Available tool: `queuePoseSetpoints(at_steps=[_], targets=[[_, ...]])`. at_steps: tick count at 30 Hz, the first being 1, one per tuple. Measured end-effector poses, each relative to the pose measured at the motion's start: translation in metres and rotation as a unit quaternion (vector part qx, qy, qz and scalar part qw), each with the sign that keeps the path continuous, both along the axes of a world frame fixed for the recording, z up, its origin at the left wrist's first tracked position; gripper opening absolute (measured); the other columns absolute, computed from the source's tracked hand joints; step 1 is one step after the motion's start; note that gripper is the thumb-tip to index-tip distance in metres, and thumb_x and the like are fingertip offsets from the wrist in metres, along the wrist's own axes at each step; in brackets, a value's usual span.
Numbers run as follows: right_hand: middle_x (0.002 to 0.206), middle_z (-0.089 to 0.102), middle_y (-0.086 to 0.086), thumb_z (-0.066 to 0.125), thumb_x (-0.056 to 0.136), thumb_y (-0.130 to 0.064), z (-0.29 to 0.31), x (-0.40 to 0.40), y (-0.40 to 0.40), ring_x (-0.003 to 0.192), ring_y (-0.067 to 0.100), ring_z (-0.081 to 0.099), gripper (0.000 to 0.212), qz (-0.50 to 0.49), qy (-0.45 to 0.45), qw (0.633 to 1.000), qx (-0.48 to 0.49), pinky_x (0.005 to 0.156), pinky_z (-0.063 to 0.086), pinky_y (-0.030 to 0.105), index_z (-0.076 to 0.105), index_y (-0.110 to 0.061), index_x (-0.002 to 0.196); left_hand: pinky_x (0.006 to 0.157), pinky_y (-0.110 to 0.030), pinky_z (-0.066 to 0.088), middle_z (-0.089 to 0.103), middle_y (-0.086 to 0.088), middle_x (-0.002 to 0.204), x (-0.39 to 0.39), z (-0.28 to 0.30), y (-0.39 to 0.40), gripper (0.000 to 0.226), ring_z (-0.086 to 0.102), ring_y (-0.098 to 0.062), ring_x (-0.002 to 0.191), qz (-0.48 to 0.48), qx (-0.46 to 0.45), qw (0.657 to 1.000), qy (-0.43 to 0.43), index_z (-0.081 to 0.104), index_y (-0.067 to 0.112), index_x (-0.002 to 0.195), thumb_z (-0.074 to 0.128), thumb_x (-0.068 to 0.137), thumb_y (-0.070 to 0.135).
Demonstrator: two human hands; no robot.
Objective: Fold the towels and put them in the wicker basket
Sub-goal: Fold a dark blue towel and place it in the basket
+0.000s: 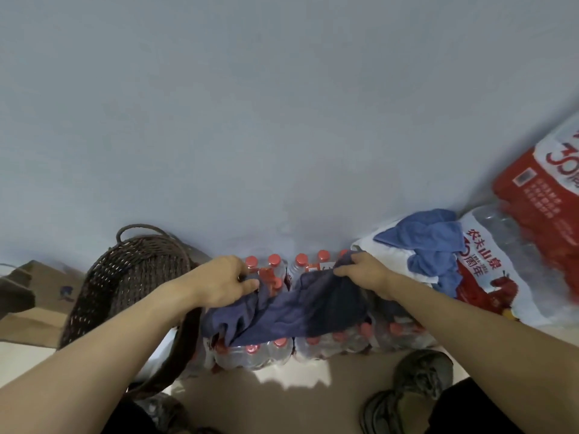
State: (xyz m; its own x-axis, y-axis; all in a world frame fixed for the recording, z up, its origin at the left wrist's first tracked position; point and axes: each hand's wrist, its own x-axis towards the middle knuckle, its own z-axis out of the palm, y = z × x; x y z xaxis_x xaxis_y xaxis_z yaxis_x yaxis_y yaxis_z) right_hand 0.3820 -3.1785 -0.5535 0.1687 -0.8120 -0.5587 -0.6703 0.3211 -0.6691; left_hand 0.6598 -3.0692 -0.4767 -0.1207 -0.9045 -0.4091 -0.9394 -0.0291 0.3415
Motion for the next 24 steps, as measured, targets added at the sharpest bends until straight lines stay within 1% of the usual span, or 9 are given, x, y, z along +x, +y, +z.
queuePoseSetpoints(at_steps=[3, 5, 7, 10, 12, 15, 18, 21, 24], targets=[[0.088, 0.066, 0.013, 0.069, 0.090, -0.024, 0.018, 0.016, -0.002, 0.088, 0.027, 0.065, 0.022, 0.037, -0.034, 0.998, -0.046, 0.077, 0.054, 0.037, 0.061, -0.004, 0.083, 0.063, -0.024, 0.033, 0.060, -0.004, 0.085, -0.005, 0.001, 0.003, 0.029, 0.050, -0.018, 0.074, -0.037, 0.078, 0.996, -0.025, 0.053, 0.021, 0.076, 0.050, 0.096, 0.042], [0.080, 0.065, 0.008, 0.070, 0.090, -0.027, 0.035, 0.022, -0.002, 0.078, 0.019, 0.063, 0.024, 0.093, -0.046, 0.992, -0.073, 0.070, 0.053, 0.027, 0.060, -0.008, 0.080, 0.065, -0.024, 0.034, 0.062, -0.006, 0.088, -0.007, 0.001, 0.005, 0.030, 0.051, -0.019, 0.075, -0.045, 0.107, 0.993, -0.034, 0.054, 0.021, 0.078, 0.050, 0.096, 0.044], [0.070, 0.061, 0.000, 0.071, 0.090, -0.027, 0.054, 0.026, -0.002, 0.068, 0.010, 0.057, 0.026, 0.139, -0.059, 0.983, -0.108, 0.057, 0.044, 0.017, 0.060, -0.009, 0.074, 0.064, -0.024, 0.034, 0.064, -0.008, 0.089, -0.009, 0.003, 0.005, 0.032, 0.052, -0.020, 0.075, -0.044, 0.094, 0.994, -0.032, 0.052, 0.020, 0.075, 0.051, 0.095, 0.045], [0.061, 0.054, -0.011, 0.075, 0.085, -0.028, 0.080, 0.030, -0.003, 0.056, -0.002, 0.047, 0.035, 0.164, -0.042, 0.966, -0.196, 0.052, 0.036, 0.012, 0.056, -0.002, 0.070, 0.056, -0.015, 0.032, 0.056, 0.002, 0.071, -0.010, 0.005, 0.001, 0.033, 0.056, -0.021, 0.076, -0.004, 0.028, 1.000, 0.013, 0.046, 0.026, 0.066, 0.058, 0.093, 0.042], [0.052, 0.051, -0.018, 0.078, 0.082, -0.027, 0.094, 0.032, 0.001, 0.051, -0.005, 0.045, 0.038, 0.188, -0.044, 0.954, -0.230, 0.051, 0.035, 0.010, 0.049, -0.014, 0.061, 0.069, -0.020, 0.040, 0.060, 0.002, 0.087, -0.011, 0.004, -0.002, 0.021, 0.062, -0.021, 0.089, 0.046, -0.017, 0.998, 0.039, 0.052, 0.028, 0.087, 0.062, 0.089, 0.045], [0.066, 0.062, -0.024, 0.078, 0.081, -0.025, 0.114, 0.036, 0.014, 0.063, -0.009, 0.056, 0.027, 0.242, -0.087, 0.939, -0.230, 0.058, 0.041, 0.007, 0.057, -0.023, 0.064, 0.098, -0.022, 0.042, 0.045, 0.003, 0.138, -0.016, 0.005, -0.004, 0.078, 0.051, -0.012, 0.122, 0.061, -0.072, 0.988, 0.125, 0.033, 0.024, 0.140, 0.071, 0.079, 0.053], [0.079, 0.070, -0.007, 0.074, 0.085, -0.025, 0.123, 0.046, 0.028, 0.074, 0.005, 0.065, 0.012, 0.261, -0.129, 0.932, -0.217, 0.066, 0.050, 0.021, 0.066, -0.016, 0.082, 0.102, -0.003, 0.026, 0.026, 0.022, 0.151, -0.036, 0.024, -0.002, 0.101, 0.031, 0.011, 0.134, -0.005, -0.148, 0.954, 0.261, 0.015, 0.042, 0.149, 0.076, 0.070, 0.059], [0.089, 0.070, 0.016, 0.066, 0.091, -0.024, 0.122, 0.060, 0.039, 0.085, 0.032, 0.066, 0.020, 0.207, -0.129, 0.952, -0.186, 0.079, 0.055, 0.046, 0.067, -0.004, 0.092, 0.095, 0.003, 0.028, 0.032, 0.020, 0.140, -0.054, 0.030, 0.002, 0.097, 0.037, 0.012, 0.123, 0.011, -0.223, 0.940, 0.257, 0.023, 0.040, 0.145, 0.075, 0.067, 0.063], [0.088, 0.073, 0.011, 0.061, 0.093, -0.017, 0.121, 0.070, 0.046, 0.085, 0.026, 0.069, 0.015, 0.078, -0.201, 0.971, -0.104, 0.081, 0.058, 0.040, 0.070, -0.005, 0.094, 0.080, -0.002, 0.041, 0.048, 0.017, 0.119, -0.066, 0.030, 0.009, 0.076, 0.052, 0.006, 0.104, 0.110, -0.264, 0.914, 0.288, 0.040, 0.036, 0.128, 0.074, 0.065, 0.061]])
